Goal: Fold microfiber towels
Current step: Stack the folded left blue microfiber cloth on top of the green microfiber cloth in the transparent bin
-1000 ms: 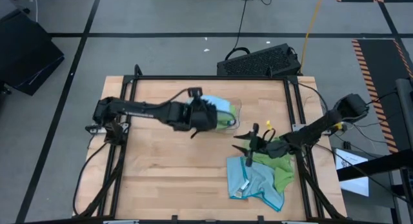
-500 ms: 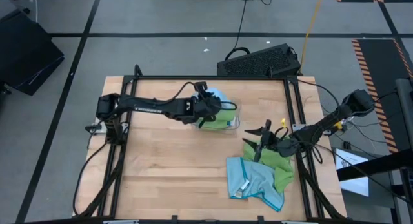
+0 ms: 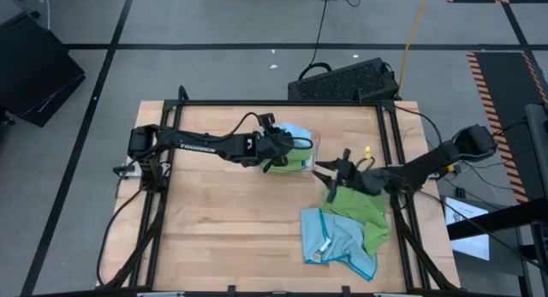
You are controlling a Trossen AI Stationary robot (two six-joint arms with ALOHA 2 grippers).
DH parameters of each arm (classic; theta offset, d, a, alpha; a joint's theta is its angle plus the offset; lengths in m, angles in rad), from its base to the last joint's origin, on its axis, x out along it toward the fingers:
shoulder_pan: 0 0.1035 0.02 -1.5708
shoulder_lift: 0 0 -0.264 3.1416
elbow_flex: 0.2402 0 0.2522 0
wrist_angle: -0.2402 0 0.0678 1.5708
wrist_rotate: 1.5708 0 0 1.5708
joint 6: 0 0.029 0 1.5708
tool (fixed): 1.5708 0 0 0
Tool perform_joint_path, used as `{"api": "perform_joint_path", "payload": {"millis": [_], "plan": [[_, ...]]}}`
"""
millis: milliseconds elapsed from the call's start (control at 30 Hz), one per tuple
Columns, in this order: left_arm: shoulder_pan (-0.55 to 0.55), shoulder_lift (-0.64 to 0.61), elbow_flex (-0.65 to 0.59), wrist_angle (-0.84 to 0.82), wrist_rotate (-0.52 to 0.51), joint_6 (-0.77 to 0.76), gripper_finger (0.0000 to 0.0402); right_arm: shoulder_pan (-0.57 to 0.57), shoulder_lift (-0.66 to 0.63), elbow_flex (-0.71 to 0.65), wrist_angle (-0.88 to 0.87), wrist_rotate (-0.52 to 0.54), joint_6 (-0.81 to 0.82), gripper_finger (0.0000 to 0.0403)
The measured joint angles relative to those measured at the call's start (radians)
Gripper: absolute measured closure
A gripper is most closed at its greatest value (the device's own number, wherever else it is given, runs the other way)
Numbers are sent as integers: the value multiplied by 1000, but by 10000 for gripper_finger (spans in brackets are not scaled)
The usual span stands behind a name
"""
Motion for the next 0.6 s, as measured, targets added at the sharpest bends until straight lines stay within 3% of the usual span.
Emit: {"api": "perform_joint_path", "payload": {"millis": [100,200,433,600], "plan": [[1,0,0,-2,3,-23,374,-103,94,52,23,-155,14,296],[2,0,0,-3,2,-33,374,-172,188,130,-14,-230,14,329],[1,0,0,-20,26,-36,375,-262,314,268,-123,-221,10,387],[-8,0,0,-60,50,-24,375,-301,317,278,-170,-111,20,401]]}}
